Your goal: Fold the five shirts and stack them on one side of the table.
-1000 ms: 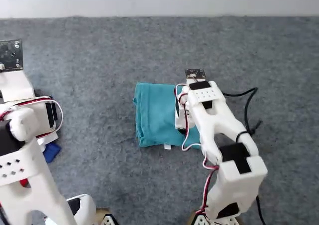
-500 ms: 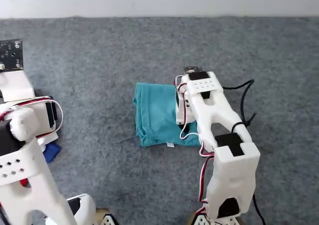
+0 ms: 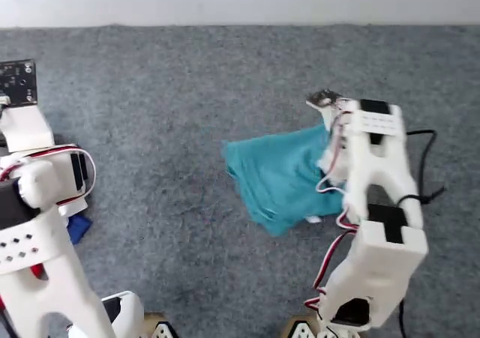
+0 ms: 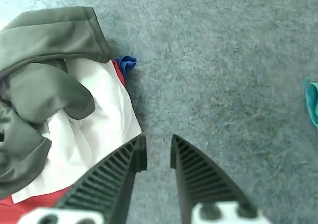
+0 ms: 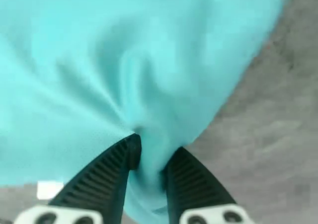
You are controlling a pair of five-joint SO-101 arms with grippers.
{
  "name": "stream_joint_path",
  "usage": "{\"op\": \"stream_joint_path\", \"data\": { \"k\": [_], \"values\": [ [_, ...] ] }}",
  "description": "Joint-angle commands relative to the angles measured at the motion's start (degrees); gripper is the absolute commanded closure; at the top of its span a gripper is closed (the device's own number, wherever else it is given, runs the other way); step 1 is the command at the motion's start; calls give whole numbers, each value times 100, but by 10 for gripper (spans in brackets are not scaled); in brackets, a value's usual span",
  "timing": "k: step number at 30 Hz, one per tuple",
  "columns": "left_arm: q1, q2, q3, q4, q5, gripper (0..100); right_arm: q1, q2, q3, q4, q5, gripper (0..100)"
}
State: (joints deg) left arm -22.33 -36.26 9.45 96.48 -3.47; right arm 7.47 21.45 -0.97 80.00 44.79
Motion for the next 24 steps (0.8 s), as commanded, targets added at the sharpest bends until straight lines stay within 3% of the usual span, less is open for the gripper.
{"op": "stream_joint_path", "data": {
  "k": [1, 7, 11, 14, 18, 24],
  "values": [
    [62, -88, 57, -158, 44, 904, 576, -268, -88, -752, 2374, 990],
    [563, -97, 48, -132, 26, 906, 875, -215, -53, -2396, 4466, 991],
    [747, -97, 48, -132, 26, 906, 690, -251, -62, -2774, 4571, 976],
    [756, -97, 48, -141, 18, 906, 611, -303, -149, -2923, 3684, 850],
    [738, -79, 57, -141, 18, 906, 470, -646, -466, -2589, 1389, 692],
    [738, -53, 57, -167, 18, 906, -171, -1235, -809, -549, -299, 737]
  ]
}}
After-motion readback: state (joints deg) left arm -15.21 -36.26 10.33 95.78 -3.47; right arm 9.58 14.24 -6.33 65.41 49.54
